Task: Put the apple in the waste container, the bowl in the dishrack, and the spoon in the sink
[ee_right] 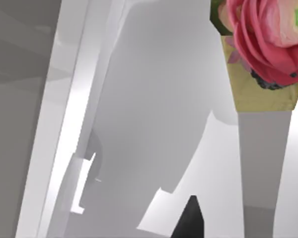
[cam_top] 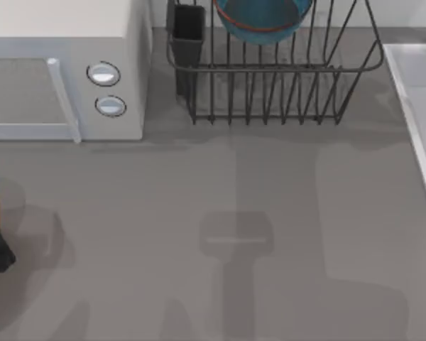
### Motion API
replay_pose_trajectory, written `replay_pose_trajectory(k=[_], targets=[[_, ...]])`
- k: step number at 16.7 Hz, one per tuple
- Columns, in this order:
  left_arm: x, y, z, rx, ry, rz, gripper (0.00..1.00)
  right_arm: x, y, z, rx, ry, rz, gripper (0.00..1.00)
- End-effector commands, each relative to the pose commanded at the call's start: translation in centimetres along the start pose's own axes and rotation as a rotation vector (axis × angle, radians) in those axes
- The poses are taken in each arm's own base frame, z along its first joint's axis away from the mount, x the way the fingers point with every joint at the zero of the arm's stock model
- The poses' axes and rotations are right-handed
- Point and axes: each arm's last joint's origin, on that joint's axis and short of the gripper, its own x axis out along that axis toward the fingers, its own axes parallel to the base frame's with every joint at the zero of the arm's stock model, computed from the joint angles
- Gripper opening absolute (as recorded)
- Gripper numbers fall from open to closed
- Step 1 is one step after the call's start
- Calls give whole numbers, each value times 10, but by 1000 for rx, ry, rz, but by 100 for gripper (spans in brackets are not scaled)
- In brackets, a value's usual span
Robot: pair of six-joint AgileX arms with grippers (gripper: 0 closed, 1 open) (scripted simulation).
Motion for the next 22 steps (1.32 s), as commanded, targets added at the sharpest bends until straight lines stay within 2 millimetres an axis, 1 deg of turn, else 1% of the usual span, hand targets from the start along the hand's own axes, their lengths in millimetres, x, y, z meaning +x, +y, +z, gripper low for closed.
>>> replay_pose_trajectory(k=[3, 12, 14, 18, 22], targets=[[0, 0, 0, 0, 0, 0, 100, 8, -3, 4, 2, -6, -2, 0], [0, 0, 0, 0, 0, 0, 100, 13, -1, 8, -2, -20, -7, 0], [0, 0, 0, 0, 0, 0, 100, 22, -2, 9, -3, -15, -4, 0], [0, 0, 0, 0, 0, 0, 100, 48, -3, 6, 1, 8, 5, 0], [0, 0, 0, 0, 0, 0, 100, 53, -4, 4, 2, -5, -1, 0]])
